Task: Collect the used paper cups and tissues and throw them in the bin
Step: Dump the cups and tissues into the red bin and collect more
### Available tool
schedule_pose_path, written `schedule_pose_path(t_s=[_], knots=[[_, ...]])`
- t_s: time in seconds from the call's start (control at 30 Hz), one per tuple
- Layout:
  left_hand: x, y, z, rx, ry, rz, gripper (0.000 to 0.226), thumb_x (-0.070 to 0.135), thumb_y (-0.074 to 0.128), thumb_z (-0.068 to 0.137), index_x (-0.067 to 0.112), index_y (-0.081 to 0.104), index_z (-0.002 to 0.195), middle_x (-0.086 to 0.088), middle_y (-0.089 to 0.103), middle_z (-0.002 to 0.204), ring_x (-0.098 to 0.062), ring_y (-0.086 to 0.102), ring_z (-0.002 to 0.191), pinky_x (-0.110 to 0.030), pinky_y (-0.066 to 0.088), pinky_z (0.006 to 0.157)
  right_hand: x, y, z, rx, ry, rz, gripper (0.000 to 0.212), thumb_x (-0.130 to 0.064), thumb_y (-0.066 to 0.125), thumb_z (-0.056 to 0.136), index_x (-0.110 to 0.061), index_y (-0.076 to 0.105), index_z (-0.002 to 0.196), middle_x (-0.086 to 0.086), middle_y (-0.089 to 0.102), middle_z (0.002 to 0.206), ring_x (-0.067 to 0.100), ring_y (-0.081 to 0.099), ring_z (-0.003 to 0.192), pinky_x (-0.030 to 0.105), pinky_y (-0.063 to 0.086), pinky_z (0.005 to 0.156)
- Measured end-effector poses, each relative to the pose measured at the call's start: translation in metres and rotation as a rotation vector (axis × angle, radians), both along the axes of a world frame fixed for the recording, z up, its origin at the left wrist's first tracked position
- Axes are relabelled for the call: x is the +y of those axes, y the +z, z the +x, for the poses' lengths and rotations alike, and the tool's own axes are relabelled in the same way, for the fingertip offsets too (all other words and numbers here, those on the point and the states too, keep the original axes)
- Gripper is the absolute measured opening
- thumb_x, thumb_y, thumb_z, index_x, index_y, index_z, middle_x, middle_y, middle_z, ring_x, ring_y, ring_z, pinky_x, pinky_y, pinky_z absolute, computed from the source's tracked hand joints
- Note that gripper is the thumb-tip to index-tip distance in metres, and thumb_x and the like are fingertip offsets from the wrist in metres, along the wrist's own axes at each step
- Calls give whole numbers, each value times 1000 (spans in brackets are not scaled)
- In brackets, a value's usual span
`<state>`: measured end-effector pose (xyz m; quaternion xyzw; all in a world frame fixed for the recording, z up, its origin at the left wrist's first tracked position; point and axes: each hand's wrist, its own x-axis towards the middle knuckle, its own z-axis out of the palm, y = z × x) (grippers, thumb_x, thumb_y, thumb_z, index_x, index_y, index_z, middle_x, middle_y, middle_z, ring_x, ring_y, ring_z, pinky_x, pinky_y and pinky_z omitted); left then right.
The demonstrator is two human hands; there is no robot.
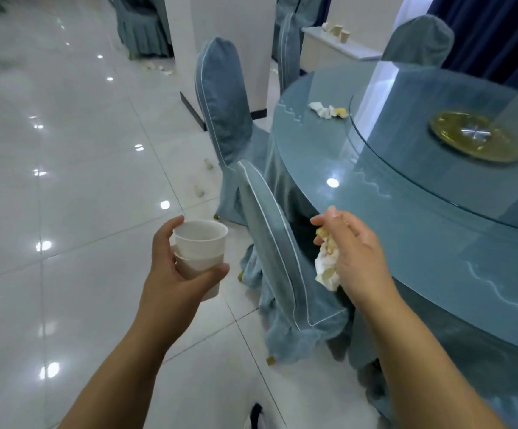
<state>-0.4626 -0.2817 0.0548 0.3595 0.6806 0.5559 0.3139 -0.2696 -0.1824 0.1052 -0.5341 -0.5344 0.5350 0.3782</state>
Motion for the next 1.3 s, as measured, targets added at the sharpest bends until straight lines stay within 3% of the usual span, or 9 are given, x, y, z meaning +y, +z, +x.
schedule_pose_path(t_s=[0.2,0.43,0.67,0.87,0.97,1.07,1.17,1.23,1.3], knots=[[64,1,-69,1,12,8,82,19,79,73,60,26,118,23,45,107,-8,53,93,-23,47,68,70,7,-72,0,-2,13,36,-48,47,95,-26,67,75,-7,59,69,11,53,59,22,41,51],[164,5,-173,27,-105,22,82,17,79,73,54,27,124,15,47,109,-9,53,94,-24,48,68,146,10,-158,-74,-135,33,45,-47,36,99,-18,69,91,0,61,82,13,55,69,23,44,57],[252,16,-253,-8,-266,16,83,13,80,72,52,30,124,0,49,120,-11,54,96,-24,47,69,212,10,-216,-111,-243,-3,20,-20,49,95,-21,69,92,-7,60,81,13,53,72,25,41,60],[321,18,-273,68,-415,12,80,19,81,72,54,29,123,5,50,124,-7,54,98,-21,45,67,260,3,-225,-178,-313,-6,20,-6,56,91,-22,63,101,-1,57,86,18,52,69,27,44,56],[361,21,-278,52,-474,16,81,18,80,73,50,29,127,8,49,123,-4,53,97,-17,44,65,290,-1,-224,-203,-344,17,25,-3,60,89,-25,60,101,1,60,98,18,57,80,25,45,59],[402,22,-282,53,-519,30,81,17,80,73,51,29,126,20,48,116,3,52,94,-15,45,66,326,-5,-222,-253,-337,43,27,-2,64,86,-25,60,100,-4,62,94,13,59,80,20,46,61],[447,22,-284,43,-551,18,82,15,80,73,51,29,126,28,46,110,3,53,94,-18,46,69,365,-10,-221,-276,-357,44,29,-2,67,83,-30,62,90,-1,65,92,19,62,82,28,52,68],[478,23,-284,41,-588,2,82,13,80,73,48,29,128,28,46,108,2,53,94,-16,45,69,390,-15,-222,-296,-388,13,27,-5,66,85,-32,63,88,2,64,94,21,62,80,31,53,66],[507,22,-284,42,-614,-10,82,12,80,73,48,30,127,28,46,107,4,53,92,-10,45,62,415,-22,-223,-328,-418,3,20,-10,64,88,-30,63,89,-2,61,92,17,59,75,26,47,60]])
